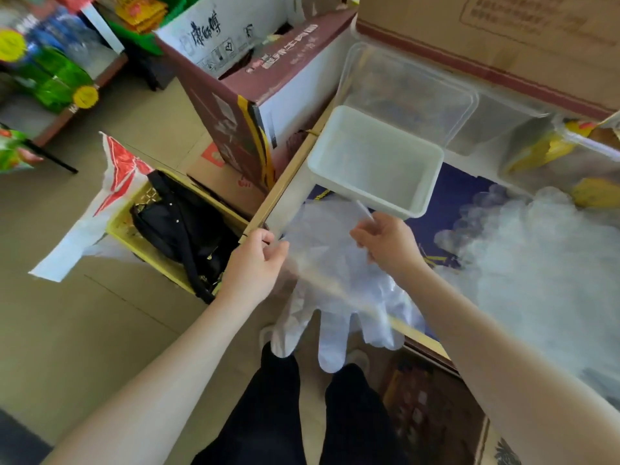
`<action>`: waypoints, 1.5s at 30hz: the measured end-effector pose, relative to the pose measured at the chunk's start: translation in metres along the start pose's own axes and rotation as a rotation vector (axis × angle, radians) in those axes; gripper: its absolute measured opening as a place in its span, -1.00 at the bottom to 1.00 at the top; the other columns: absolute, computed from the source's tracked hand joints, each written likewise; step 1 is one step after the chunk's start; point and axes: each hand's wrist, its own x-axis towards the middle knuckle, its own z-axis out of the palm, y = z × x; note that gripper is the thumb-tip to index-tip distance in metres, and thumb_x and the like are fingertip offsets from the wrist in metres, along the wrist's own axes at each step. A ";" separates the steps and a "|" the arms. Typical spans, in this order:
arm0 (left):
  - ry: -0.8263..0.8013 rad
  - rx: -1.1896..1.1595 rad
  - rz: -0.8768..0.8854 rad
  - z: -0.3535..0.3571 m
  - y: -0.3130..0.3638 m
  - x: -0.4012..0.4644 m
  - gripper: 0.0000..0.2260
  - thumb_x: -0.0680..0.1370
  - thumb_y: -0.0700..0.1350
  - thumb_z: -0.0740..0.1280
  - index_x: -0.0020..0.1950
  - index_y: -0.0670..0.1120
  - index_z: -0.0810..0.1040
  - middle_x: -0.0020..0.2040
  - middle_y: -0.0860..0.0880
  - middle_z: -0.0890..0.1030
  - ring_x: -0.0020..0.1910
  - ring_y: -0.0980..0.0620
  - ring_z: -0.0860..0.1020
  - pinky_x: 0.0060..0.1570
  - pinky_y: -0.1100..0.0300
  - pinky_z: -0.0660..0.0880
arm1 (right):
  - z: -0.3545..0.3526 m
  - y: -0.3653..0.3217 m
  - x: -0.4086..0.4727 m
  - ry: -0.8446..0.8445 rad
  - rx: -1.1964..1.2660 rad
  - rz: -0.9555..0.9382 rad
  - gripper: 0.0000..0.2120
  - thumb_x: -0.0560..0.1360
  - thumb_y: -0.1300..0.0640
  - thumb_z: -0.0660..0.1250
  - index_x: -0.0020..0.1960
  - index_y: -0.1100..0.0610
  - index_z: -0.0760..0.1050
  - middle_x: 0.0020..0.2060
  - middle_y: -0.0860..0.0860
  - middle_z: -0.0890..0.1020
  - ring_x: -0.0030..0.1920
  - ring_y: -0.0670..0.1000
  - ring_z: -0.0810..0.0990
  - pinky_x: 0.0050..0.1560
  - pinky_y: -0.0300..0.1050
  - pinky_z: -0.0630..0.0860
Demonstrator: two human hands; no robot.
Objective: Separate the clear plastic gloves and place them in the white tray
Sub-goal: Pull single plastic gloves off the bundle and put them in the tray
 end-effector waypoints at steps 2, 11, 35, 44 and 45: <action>-0.008 0.042 -0.048 -0.003 -0.016 0.005 -0.67 0.57 0.14 0.18 0.16 -0.06 0.45 0.06 0.01 0.52 0.01 0.02 0.52 -0.02 0.12 0.49 | 0.014 0.000 0.014 0.011 -0.103 -0.061 -0.83 0.45 0.18 0.35 -0.29 0.08 0.42 -0.30 0.03 0.60 -0.46 -0.04 0.47 -0.35 -0.12 0.48; -0.455 -0.301 -0.412 -0.005 -0.033 0.020 -0.42 0.51 0.29 0.16 0.40 -0.04 0.35 0.30 -0.06 0.46 0.25 -0.05 0.46 0.16 0.17 0.38 | 0.026 -0.004 0.034 -0.122 -0.636 -0.244 -0.61 0.49 0.03 0.34 0.27 0.05 0.36 0.12 0.02 0.56 0.07 0.11 0.53 -0.10 -0.06 0.43; -0.641 -0.382 -0.351 -0.009 -0.057 0.029 -0.72 0.52 -0.03 0.35 0.19 -0.05 0.44 -0.06 0.01 0.64 -0.12 0.09 0.65 -0.13 0.26 0.55 | 0.017 0.005 0.018 -0.091 -0.043 -0.069 -0.61 0.44 0.36 0.31 0.14 0.04 0.27 -0.15 -0.01 0.46 -0.25 -0.07 0.53 -0.20 -0.25 0.42; -0.701 -0.554 -0.411 -0.009 -0.061 0.027 -0.60 0.50 0.02 0.34 0.31 -0.04 0.45 0.14 -0.01 0.60 0.02 0.07 0.63 0.02 0.18 0.54 | 0.030 -0.006 0.019 0.017 -0.519 -0.002 -0.46 0.43 0.00 0.40 0.27 0.07 0.21 -0.01 0.04 0.50 -0.06 0.17 0.52 -0.16 -0.02 0.43; -0.697 -0.554 -0.403 -0.009 -0.060 0.025 -0.66 0.51 0.02 0.33 0.26 -0.02 0.48 0.14 0.00 0.61 0.04 0.07 0.62 0.02 0.19 0.53 | 0.029 -0.007 0.019 0.031 -0.589 0.044 -0.44 0.43 -0.08 0.40 0.28 0.07 0.20 -0.02 0.04 0.50 -0.05 0.18 0.52 -0.18 -0.03 0.40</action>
